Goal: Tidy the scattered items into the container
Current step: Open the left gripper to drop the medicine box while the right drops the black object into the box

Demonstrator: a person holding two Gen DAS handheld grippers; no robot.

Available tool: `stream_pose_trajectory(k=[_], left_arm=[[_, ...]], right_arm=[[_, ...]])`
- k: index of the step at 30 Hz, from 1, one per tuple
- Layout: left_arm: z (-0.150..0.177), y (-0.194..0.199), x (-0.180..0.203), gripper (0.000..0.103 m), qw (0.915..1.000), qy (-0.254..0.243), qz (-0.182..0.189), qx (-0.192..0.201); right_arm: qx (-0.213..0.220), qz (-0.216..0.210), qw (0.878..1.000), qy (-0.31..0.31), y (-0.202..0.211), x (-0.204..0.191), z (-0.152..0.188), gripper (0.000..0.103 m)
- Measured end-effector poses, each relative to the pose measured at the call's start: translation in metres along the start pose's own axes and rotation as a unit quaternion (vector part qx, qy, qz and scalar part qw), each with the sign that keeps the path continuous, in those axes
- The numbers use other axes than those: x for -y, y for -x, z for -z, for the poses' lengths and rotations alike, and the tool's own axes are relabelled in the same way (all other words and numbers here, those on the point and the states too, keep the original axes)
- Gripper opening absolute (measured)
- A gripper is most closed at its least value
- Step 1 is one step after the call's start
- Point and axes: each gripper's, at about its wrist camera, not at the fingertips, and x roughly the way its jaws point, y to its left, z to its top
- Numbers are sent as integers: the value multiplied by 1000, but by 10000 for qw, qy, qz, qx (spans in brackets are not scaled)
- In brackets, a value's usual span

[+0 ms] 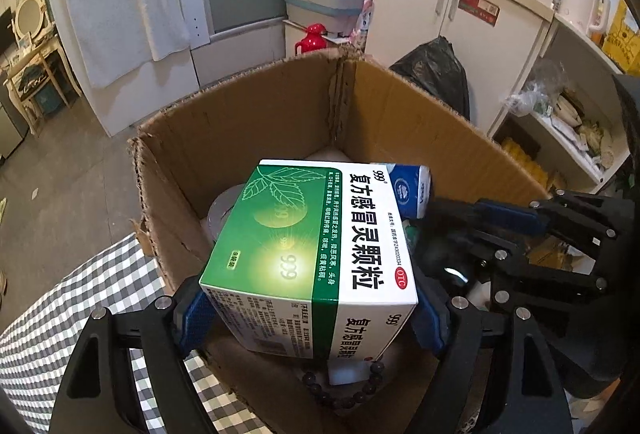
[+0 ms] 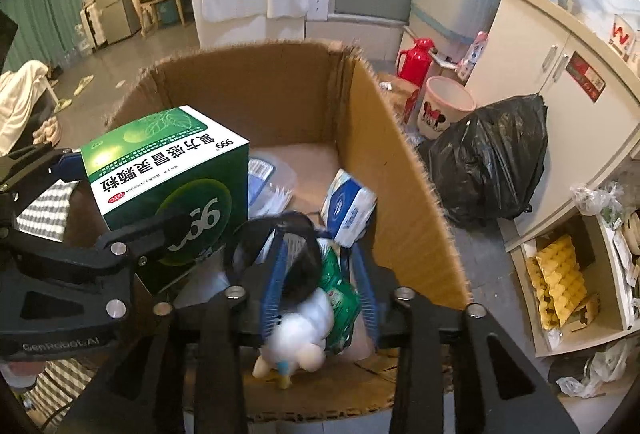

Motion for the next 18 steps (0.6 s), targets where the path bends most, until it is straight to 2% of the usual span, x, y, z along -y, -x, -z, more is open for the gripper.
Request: stream_pose_trajectory(k=[7,18], left_arm=[[-6,32,0,85,9986,-50,-163,507],[-14,76,-16,88,9941,121,-239,1056]], right_arm=[[573,133,9982,-128,30,3,-10,52],[1475,125,9879,-454,76,-1,-22,53]])
